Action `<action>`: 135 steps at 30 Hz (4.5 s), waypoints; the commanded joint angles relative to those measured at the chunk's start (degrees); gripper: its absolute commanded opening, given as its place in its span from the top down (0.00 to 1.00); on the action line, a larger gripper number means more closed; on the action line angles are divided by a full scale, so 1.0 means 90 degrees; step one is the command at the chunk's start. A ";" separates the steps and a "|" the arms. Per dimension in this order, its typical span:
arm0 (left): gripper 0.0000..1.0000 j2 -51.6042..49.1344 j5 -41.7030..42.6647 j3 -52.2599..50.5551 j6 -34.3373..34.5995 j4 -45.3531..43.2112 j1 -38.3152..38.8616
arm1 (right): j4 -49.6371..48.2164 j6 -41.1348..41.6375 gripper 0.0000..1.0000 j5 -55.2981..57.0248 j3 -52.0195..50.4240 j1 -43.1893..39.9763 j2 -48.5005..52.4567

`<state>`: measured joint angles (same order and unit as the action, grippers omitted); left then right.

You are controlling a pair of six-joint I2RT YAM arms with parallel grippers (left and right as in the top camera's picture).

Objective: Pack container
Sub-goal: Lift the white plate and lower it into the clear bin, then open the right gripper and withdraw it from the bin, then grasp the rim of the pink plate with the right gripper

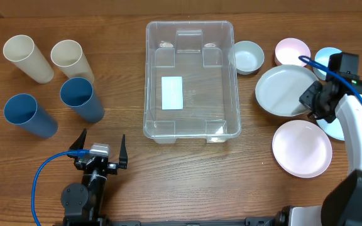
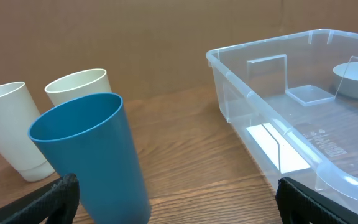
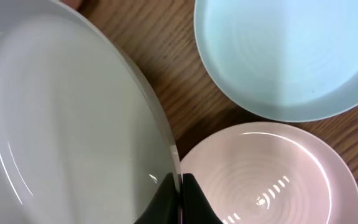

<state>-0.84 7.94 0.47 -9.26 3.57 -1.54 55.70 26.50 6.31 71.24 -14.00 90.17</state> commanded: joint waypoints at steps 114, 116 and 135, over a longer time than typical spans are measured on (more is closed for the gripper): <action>0.00 0.0063 0.0053 -0.0022 -0.0117 0.0005 -0.0029 | 0.2147 0.0036 0.20 -0.0488 0.2922 0.2385 -0.0296; 0.00 0.0063 0.0053 -0.0022 -0.0117 0.0005 -0.0029 | 0.2443 0.0036 0.20 -0.0406 0.2919 0.2021 -0.0391; 0.00 0.0063 0.0053 -0.0022 -0.0117 0.0005 -0.0029 | 0.2395 0.1015 0.19 -0.0425 -0.0520 -0.0459 -0.2052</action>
<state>-0.86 7.97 0.47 -9.26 3.55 -1.54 79.70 30.98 2.31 74.39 -17.26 74.35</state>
